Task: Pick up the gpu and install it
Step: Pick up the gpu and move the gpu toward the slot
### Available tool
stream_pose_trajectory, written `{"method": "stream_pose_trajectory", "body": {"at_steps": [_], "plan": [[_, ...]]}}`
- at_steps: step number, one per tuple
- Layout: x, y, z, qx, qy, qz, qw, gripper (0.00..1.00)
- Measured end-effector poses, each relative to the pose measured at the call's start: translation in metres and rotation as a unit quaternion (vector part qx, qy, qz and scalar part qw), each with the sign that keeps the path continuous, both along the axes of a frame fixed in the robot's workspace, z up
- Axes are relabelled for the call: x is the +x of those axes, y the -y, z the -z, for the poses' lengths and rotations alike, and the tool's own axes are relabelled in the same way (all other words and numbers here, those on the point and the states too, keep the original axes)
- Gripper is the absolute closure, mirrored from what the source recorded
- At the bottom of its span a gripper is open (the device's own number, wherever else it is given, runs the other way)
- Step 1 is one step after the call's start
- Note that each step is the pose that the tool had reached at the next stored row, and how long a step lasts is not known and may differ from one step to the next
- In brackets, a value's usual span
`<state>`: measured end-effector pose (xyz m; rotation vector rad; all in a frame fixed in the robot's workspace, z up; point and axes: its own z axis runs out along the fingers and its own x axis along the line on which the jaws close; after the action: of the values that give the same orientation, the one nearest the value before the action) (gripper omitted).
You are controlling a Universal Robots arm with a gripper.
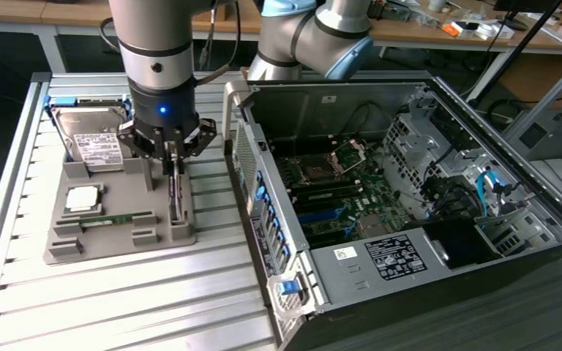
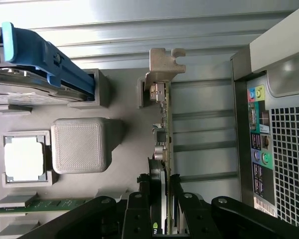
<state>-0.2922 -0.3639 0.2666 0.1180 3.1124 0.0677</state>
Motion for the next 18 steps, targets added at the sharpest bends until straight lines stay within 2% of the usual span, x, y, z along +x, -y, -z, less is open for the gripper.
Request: {"method": "stream_pose_trajectory", "body": {"at_steps": [18], "plan": [[0.000,0.0000,-0.0171,0.0007,0.0000,0.000,1.0000,0.73]]}}
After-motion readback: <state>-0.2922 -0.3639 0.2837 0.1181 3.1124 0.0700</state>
